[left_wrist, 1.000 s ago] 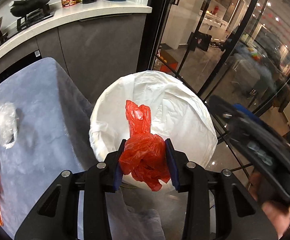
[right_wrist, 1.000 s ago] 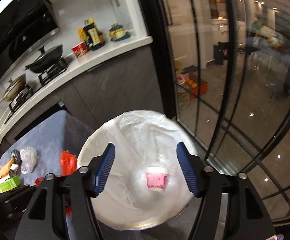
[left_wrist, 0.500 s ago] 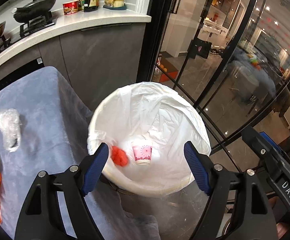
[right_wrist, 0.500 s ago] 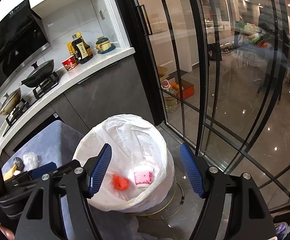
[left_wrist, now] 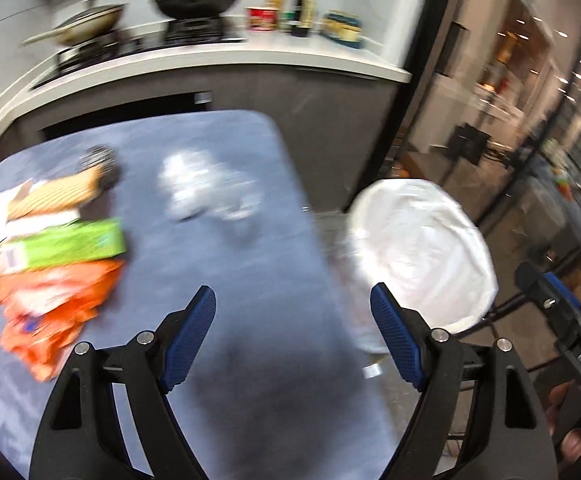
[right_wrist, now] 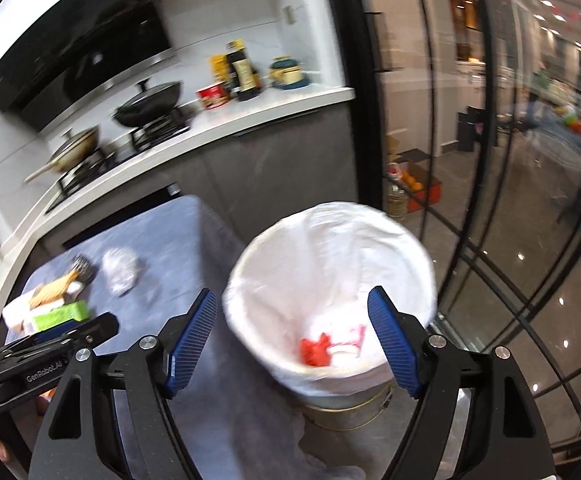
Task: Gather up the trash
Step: 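Move both open tools back over the table, then grasp the white paper towel with the left tool while the right tool grasps the clear plastic bag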
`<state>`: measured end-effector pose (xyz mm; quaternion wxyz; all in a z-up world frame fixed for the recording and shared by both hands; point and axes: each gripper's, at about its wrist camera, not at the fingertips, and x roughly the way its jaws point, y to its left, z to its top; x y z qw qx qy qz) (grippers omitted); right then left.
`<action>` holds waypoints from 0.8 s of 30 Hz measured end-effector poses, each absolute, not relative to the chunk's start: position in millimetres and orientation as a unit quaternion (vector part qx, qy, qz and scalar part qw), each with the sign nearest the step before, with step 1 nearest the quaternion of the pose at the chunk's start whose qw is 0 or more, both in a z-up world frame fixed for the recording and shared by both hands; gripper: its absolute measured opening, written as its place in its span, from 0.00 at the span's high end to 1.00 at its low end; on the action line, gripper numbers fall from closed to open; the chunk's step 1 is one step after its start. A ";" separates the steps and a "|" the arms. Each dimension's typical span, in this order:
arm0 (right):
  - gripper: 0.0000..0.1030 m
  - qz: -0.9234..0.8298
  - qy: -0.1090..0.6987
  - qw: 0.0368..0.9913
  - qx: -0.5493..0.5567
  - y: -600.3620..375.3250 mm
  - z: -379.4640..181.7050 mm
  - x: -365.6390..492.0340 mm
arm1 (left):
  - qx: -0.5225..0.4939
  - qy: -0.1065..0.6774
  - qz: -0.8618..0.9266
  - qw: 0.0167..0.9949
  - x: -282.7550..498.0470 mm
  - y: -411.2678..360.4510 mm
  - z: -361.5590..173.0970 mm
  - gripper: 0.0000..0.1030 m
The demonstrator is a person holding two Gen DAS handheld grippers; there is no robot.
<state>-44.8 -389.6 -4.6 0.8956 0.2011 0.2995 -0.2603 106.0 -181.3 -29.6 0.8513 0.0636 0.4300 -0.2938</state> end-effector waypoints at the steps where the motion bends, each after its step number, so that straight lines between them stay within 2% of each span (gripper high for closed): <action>1: 0.27 -0.251 0.302 0.898 0.198 -380.7 -5.0 -40.0 | 0.060 0.431 -0.281 0.855 107.9 -168.6 -30.6 0.26; 6: 0.27 -0.210 0.318 0.906 0.185 -338.6 -9.2 -13.5 | 0.038 0.440 -0.223 0.869 121.0 -97.5 -36.8 0.25; 8: 0.27 -0.196 0.324 0.908 0.180 -324.7 -11.1 -3.1 | 0.032 0.439 -0.203 0.875 125.4 -71.8 -37.0 0.18; 13: 0.27 -0.161 0.336 0.913 0.165 -288.4 -15.4 31.8 | 0.016 0.427 -0.157 0.890 133.8 -15.0 -34.8 0.10; 18: 0.27 -0.141 0.341 0.917 0.154 -267.9 -15.0 73.0 | -0.006 0.426 -0.125 0.896 148.5 28.5 -36.0 0.10; 20: 0.22 -0.136 0.339 0.918 0.153 -264.0 -13.6 89.4 | -0.019 0.429 -0.110 0.896 159.2 42.7 -36.9 0.10; 24: 0.20 -0.135 0.337 0.920 0.149 -260.5 -12.5 126.3 | -0.041 0.426 -0.090 0.899 185.9 71.3 -35.4 0.10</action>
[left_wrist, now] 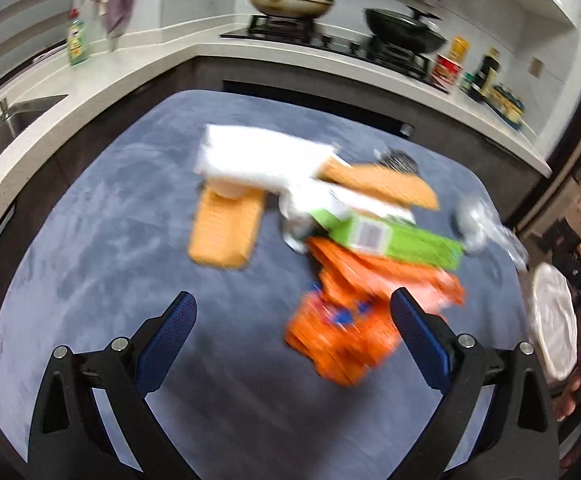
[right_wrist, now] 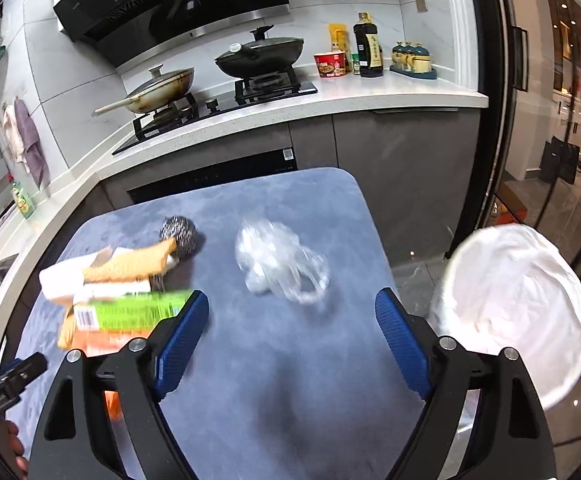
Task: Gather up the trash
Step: 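Grasp the white paper towel with the left tool while the right tool grasps the clear plastic bag, then carry the paper towel and clear bag over the bin and open both tools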
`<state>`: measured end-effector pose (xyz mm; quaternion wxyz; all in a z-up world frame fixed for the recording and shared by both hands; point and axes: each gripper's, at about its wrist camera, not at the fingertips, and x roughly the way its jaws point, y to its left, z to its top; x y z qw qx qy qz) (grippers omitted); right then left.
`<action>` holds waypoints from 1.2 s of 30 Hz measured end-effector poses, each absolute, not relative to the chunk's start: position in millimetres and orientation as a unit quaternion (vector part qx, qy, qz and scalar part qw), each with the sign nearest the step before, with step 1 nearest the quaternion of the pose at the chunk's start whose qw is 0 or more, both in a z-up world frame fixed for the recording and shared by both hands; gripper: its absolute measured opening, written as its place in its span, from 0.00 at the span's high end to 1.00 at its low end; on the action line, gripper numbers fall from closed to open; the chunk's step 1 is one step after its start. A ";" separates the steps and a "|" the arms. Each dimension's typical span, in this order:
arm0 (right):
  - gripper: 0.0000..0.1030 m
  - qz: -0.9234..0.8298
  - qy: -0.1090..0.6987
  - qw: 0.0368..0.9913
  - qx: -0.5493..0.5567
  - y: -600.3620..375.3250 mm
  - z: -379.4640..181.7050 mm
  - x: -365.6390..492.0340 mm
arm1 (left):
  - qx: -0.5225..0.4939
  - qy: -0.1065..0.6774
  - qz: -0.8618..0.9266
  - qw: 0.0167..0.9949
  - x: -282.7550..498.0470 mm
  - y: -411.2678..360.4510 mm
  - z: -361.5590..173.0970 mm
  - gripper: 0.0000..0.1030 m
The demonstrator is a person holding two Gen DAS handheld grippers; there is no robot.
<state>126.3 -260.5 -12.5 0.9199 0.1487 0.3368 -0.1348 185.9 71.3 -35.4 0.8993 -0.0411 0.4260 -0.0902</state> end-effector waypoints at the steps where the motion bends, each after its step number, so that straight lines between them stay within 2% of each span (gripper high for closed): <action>1: 0.20 -0.134 0.338 0.920 0.147 -259.5 -13.3 135.6 | -0.045 0.424 -0.082 0.901 197.1 78.6 -33.8 0.10; 8: 0.20 -0.133 0.350 0.917 0.135 -259.2 -24.4 196.2 | -0.091 0.420 -0.067 0.900 268.1 116.9 -29.9 0.08; 16: 0.20 -0.134 0.389 0.903 0.123 -261.6 -58.2 250.8 | -0.123 0.442 -0.091 0.884 325.6 121.4 -48.7 0.09; 18: 0.20 -0.133 0.399 0.898 0.127 -262.8 -66.9 258.2 | -0.131 0.446 -0.102 0.880 332.0 117.1 -51.4 0.17; 19: 0.21 -0.132 0.403 0.896 0.133 -264.0 -71.7 261.2 | -0.135 0.446 -0.112 0.878 334.1 114.1 -52.1 0.26; 20: 0.24 -0.129 0.406 0.894 0.138 -264.8 -75.6 263.0 | -0.136 0.446 -0.119 0.876 335.8 112.2 -52.6 0.40; 21: 0.28 -0.127 0.408 0.893 0.140 -265.8 -78.2 264.1 | -0.136 0.449 -0.129 0.874 336.9 108.8 -52.9 0.45; 22: 0.36 -0.125 0.411 0.891 0.143 -266.0 -81.7 264.5 | -0.132 0.452 -0.139 0.871 337.3 104.6 -53.3 0.54; 23: 0.43 -0.122 0.416 0.889 0.144 -266.2 -85.0 264.4 | -0.127 0.450 -0.143 0.872 336.5 101.5 -52.8 0.66; 24: 0.47 -0.119 0.419 0.888 0.146 -266.4 -87.1 263.2 | -0.123 0.450 -0.147 0.872 334.9 99.0 -52.0 0.73; 25: 0.54 -0.114 0.419 0.888 0.150 -266.7 -88.8 261.6 | -0.119 0.448 -0.153 0.873 332.8 96.7 -51.2 0.84; 26: 0.57 -0.112 0.420 0.888 0.152 -266.2 -89.1 260.0 | -0.118 0.447 -0.155 0.873 331.5 95.8 -50.5 0.94; 31: 0.64 -0.109 0.404 0.895 0.155 -264.5 -78.5 241.1 | -0.112 0.424 -0.150 0.886 316.5 98.3 -32.2 0.97; 36: 0.65 -0.107 0.372 0.905 0.175 -269.5 -50.4 212.7 | -0.115 0.396 -0.158 0.897 292.0 101.5 5.1 0.97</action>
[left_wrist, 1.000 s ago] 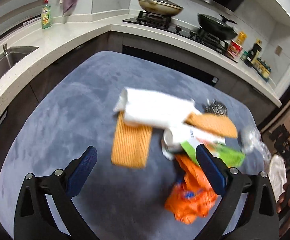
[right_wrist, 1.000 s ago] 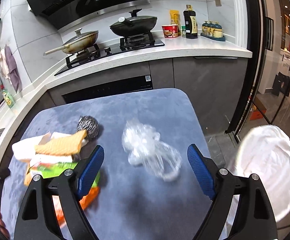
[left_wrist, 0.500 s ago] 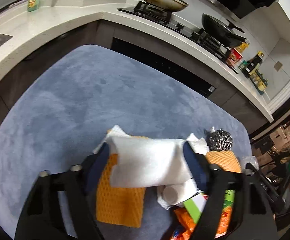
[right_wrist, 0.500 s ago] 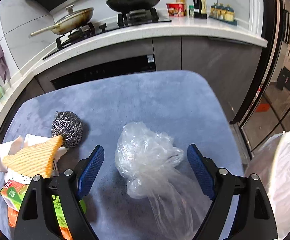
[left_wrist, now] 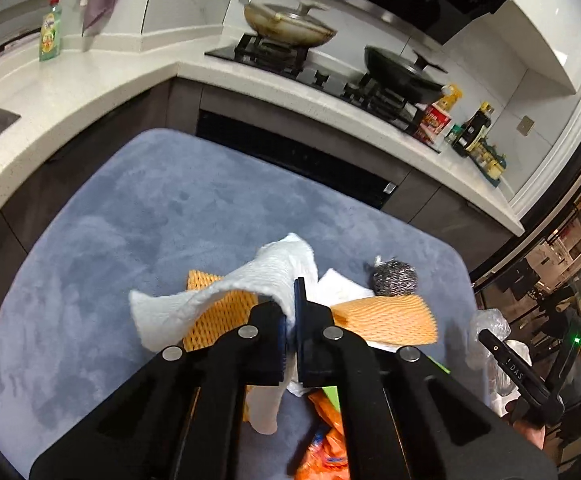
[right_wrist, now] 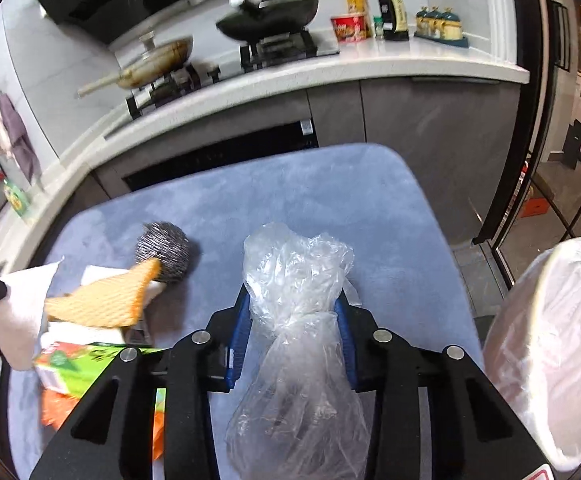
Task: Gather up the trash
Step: 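Carry the paper towel and clear bag over the bin and open both tools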
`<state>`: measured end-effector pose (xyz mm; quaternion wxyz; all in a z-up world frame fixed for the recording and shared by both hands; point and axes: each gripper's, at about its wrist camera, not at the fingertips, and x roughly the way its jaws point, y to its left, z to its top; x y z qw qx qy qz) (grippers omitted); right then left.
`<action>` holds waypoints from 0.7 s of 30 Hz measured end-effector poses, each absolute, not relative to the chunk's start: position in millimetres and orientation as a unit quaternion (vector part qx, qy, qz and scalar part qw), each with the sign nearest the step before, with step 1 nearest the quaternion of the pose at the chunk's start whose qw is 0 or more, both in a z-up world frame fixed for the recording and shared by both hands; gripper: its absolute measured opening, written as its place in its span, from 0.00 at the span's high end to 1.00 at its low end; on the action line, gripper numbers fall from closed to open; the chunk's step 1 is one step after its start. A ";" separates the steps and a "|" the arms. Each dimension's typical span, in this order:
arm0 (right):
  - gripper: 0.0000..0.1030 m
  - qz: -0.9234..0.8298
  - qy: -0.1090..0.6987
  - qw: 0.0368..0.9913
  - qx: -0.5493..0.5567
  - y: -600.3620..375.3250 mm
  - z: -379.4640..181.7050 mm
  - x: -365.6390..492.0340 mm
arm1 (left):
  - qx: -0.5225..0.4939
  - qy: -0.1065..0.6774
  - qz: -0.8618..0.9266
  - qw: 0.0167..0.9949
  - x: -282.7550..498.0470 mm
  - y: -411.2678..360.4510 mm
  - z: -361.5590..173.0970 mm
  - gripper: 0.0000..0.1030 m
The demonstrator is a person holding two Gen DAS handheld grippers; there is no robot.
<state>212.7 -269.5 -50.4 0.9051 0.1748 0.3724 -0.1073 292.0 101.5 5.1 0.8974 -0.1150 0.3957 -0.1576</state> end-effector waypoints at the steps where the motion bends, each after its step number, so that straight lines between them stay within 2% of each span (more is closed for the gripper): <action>1: 0.65 -0.106 0.366 0.908 0.176 -269.9 -43.2 204.0 | -0.112 0.391 -0.159 0.899 287.5 100.4 11.0 0.97; 10: 0.65 -0.121 0.312 0.926 0.175 -287.4 14.9 116.4 | -0.079 0.348 -0.236 0.904 209.3 49.1 78.0 0.97; 21: 0.65 -0.227 0.281 0.916 0.176 -371.3 34.9 -9.3 | -0.015 0.352 -0.375 0.857 118.2 -93.5 83.8 0.97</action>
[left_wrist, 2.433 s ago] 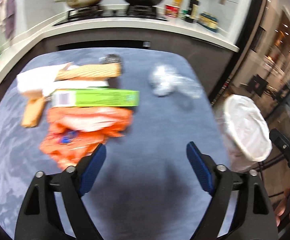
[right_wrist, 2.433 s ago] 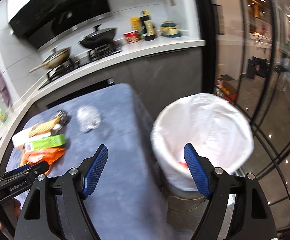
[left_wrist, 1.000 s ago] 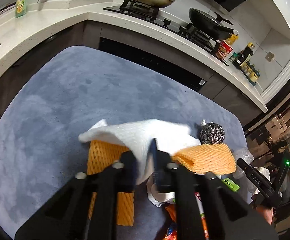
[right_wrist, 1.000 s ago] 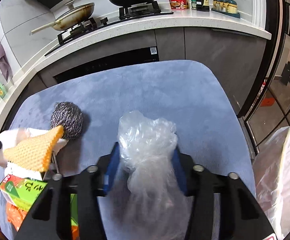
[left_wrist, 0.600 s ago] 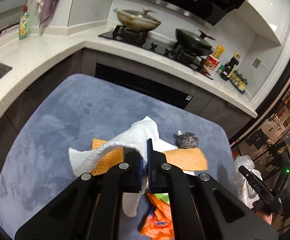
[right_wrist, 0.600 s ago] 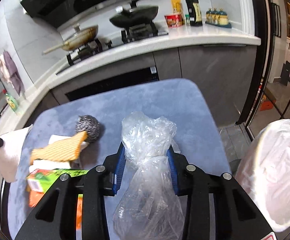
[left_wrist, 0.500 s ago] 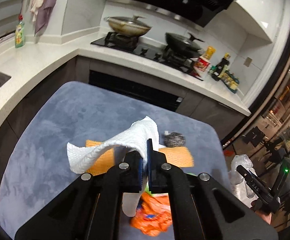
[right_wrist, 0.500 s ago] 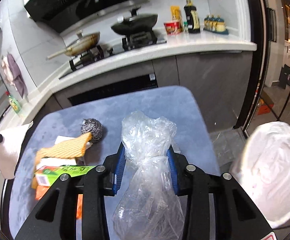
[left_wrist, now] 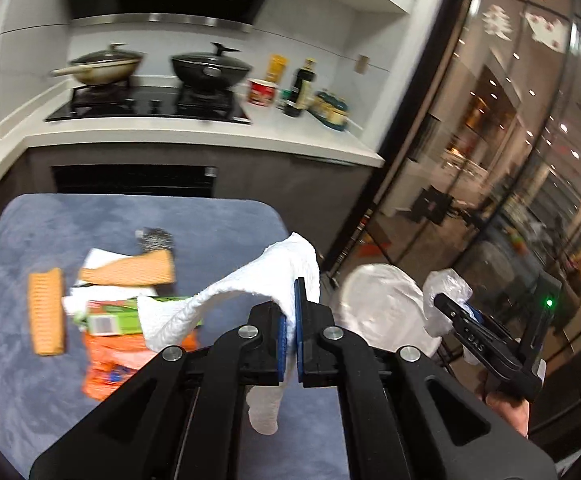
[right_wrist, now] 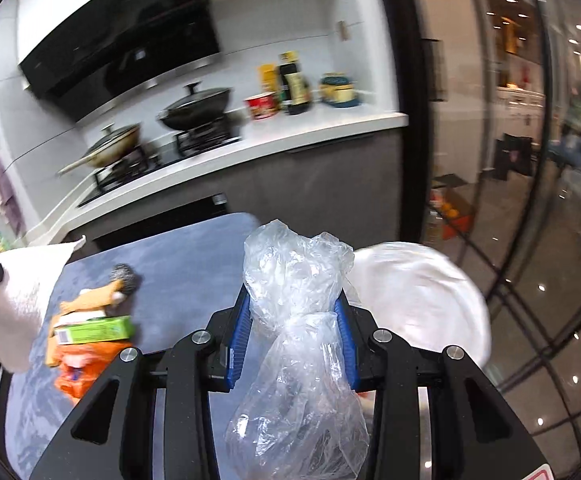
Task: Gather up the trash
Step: 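Carry the paper towel and clear bag over the bin and open both tools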
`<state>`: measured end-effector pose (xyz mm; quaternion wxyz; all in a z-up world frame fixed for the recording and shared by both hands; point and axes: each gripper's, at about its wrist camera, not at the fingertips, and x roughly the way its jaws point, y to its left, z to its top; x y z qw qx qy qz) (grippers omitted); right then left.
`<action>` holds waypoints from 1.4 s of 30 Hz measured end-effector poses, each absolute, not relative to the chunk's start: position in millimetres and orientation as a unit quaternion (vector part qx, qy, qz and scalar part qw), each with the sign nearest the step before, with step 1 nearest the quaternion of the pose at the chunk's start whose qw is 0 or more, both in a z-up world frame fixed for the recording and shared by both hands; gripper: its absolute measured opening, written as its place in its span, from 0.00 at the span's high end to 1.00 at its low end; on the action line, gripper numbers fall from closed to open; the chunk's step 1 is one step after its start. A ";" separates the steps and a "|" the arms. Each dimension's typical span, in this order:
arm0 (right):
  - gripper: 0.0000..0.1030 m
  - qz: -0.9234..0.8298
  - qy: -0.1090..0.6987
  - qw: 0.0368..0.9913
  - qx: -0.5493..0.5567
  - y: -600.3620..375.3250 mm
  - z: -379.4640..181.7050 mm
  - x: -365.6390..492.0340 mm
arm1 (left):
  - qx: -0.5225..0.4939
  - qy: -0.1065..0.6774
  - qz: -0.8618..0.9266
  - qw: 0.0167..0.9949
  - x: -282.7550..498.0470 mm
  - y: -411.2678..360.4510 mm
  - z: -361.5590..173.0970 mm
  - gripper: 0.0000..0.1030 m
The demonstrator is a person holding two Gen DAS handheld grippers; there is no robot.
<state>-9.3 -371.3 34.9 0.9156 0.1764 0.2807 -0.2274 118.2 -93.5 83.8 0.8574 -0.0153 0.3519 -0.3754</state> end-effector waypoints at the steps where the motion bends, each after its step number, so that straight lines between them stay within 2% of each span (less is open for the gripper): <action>1: 0.65 -0.234 0.280 0.914 0.179 -378.0 33.6 -15.6 | -0.009 0.355 -0.387 0.851 110.8 -109.4 81.3 0.97; 8: 0.65 -0.267 0.294 0.898 0.190 -428.0 14.2 -41.8 | 0.028 0.372 -0.432 0.821 81.2 -198.3 58.9 0.97; 18: 0.65 -0.274 0.326 0.882 0.201 -471.1 -17.2 -31.8 | 0.080 0.387 -0.451 0.801 69.5 -293.7 23.6 0.97; 29: 0.64 -0.275 0.345 0.873 0.207 -494.6 -35.6 -19.7 | 0.106 0.414 -0.454 0.782 71.2 -347.9 -4.7 0.97; 34: 0.55 -0.275 0.345 0.872 0.211 -499.6 -39.1 -17.3 | 0.104 0.418 -0.452 0.781 72.5 -355.3 -4.7 0.96; 36: 0.49 -0.278 0.344 0.872 0.211 -500.9 -38.4 -15.6 | 0.107 0.419 -0.452 0.780 73.7 -358.8 -4.5 0.92; 37: 0.44 -0.281 0.341 0.872 0.210 -501.1 -37.4 -15.9 | 0.108 0.420 -0.451 0.780 74.3 -359.5 -4.4 0.84; 40: 0.42 -0.286 0.331 0.874 0.212 -501.4 -33.7 -19.4 | 0.103 0.413 -0.452 0.784 72.5 -356.6 -0.8 0.65; 42: 0.41 -0.287 0.326 0.875 0.213 -502.0 -31.3 -20.6 | 0.102 0.407 -0.453 0.787 71.1 -355.6 2.2 0.61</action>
